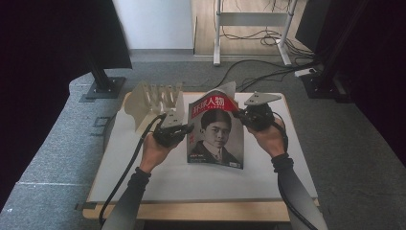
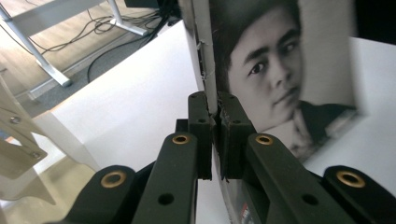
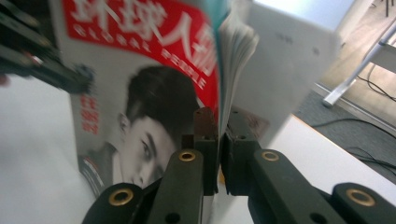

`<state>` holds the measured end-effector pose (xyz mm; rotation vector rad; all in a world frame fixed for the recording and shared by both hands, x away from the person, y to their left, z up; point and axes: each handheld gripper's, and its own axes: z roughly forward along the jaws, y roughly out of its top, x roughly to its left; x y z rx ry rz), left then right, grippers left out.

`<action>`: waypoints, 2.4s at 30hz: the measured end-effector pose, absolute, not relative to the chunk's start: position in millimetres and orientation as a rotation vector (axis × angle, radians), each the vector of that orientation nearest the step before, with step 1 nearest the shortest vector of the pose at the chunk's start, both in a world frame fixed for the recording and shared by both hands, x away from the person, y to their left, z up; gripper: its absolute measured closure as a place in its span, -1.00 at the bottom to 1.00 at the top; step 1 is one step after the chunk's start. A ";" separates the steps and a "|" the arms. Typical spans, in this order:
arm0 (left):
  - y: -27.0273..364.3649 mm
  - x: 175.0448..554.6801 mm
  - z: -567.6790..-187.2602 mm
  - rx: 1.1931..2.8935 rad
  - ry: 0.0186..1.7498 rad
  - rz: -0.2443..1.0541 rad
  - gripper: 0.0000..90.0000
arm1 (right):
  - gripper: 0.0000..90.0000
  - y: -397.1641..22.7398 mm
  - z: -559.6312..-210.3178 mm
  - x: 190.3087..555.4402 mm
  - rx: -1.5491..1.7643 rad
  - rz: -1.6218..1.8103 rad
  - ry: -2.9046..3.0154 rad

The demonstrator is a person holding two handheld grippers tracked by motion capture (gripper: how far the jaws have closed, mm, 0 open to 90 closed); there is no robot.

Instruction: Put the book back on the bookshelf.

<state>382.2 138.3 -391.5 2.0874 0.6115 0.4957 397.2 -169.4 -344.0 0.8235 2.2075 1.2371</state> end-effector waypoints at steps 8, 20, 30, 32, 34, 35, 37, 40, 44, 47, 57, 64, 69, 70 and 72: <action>137.9 367.4 -385.3 2.121 0.534 0.437 0.79 | 0.89 -183.2 -346.3 381.2 0.812 1.268 2.216; 118.8 378.4 -353.1 2.086 0.524 0.419 0.72 | 0.87 -192.0 -347.5 364.0 0.753 1.300 2.231; 121.3 385.8 -351.3 2.076 0.542 0.355 0.93 | 0.62 -205.6 -357.0 365.5 0.819 1.281 2.214; 122.9 385.3 -350.0 2.075 0.547 0.353 0.93 | 0.49 -211.0 -362.2 365.9 0.846 1.277 2.207; 125.0 384.5 -348.1 2.074 0.549 0.356 0.93 | 0.35 -216.0 -367.9 365.9 0.877 1.268 2.203; 126.5 383.9 -346.9 2.073 0.553 0.355 0.93 | 0.26 -218.1 -371.0 365.8 0.892 1.262 2.198; 129.4 383.4 -345.1 2.078 0.557 0.352 0.93 | 0.08 -222.3 -377.1 366.6 0.928 1.254 2.211; 137.0 383.9 -343.0 2.073 0.574 0.330 0.93 | -0.15 -226.9 -387.1 367.6 0.970 1.226 2.213; 147.7 382.5 -339.0 2.064 0.593 0.320 0.93 | -0.39 -231.4 -405.0 368.6 1.025 1.193 2.226; 156.4 380.1 -334.2 2.059 0.612 0.326 0.93 | -0.51 -232.6 -418.0 368.4 1.047 1.170 2.238; 186.6 373.0 -324.6 2.041 0.691 0.355 0.94 | -0.72 -230.9 -459.7 366.1 1.092 1.082 2.309; 210.1 367.1 -318.7 2.025 0.750 0.377 0.94 | -0.90 -232.0 -483.6 362.7 1.134 1.059 2.328; 227.4 364.2 -314.7 2.014 0.795 0.385 0.93 | -0.97 -229.9 -497.2 358.0 1.140 1.046 2.348; 229.5 363.6 -314.2 2.011 0.800 0.390 0.94 | -0.98 -229.7 -500.1 357.3 1.141 1.041 2.347; 235.3 361.7 -312.6 2.009 0.814 0.403 0.93 | -0.98 -229.7 -503.9 356.3 1.141 1.030 2.343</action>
